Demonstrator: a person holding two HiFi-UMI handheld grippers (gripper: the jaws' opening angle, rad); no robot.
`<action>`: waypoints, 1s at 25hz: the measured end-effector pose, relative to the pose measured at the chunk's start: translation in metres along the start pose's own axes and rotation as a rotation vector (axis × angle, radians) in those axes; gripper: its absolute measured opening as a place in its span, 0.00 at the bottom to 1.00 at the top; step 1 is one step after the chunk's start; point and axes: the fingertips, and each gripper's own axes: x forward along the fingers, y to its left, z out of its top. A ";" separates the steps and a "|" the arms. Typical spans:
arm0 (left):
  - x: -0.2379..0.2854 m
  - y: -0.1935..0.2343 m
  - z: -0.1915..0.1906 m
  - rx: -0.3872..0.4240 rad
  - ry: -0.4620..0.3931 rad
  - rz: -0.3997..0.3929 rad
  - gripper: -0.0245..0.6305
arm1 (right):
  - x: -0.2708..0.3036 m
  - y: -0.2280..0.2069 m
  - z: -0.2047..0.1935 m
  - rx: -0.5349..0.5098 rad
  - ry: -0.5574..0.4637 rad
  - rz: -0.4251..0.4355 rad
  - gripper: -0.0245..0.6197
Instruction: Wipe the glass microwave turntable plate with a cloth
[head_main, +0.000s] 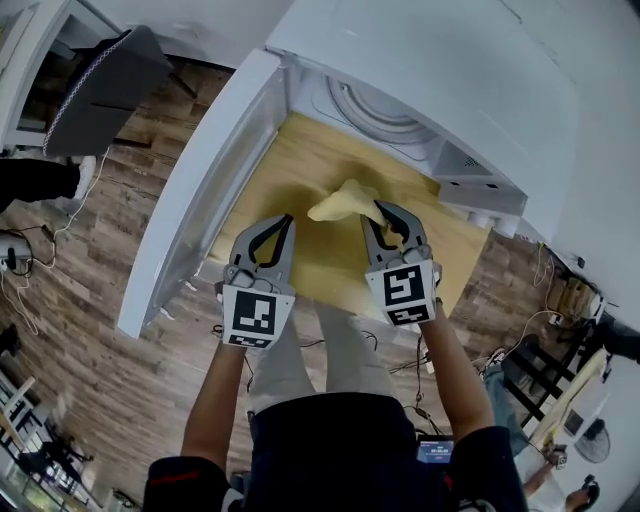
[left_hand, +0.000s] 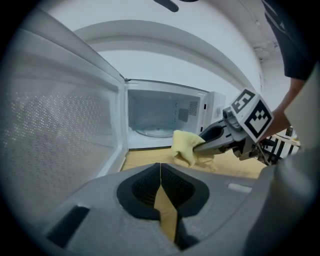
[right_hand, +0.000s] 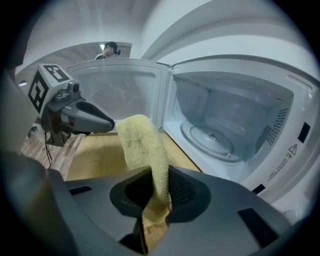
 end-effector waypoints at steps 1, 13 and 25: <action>0.004 -0.001 -0.002 0.010 0.000 -0.003 0.07 | 0.003 -0.002 0.000 -0.004 0.002 -0.002 0.14; 0.044 -0.008 -0.011 0.173 0.027 -0.054 0.07 | 0.017 -0.048 0.012 -0.076 0.033 -0.107 0.14; 0.095 0.000 0.015 0.402 0.037 -0.107 0.07 | 0.018 -0.073 0.003 -0.038 0.093 -0.188 0.14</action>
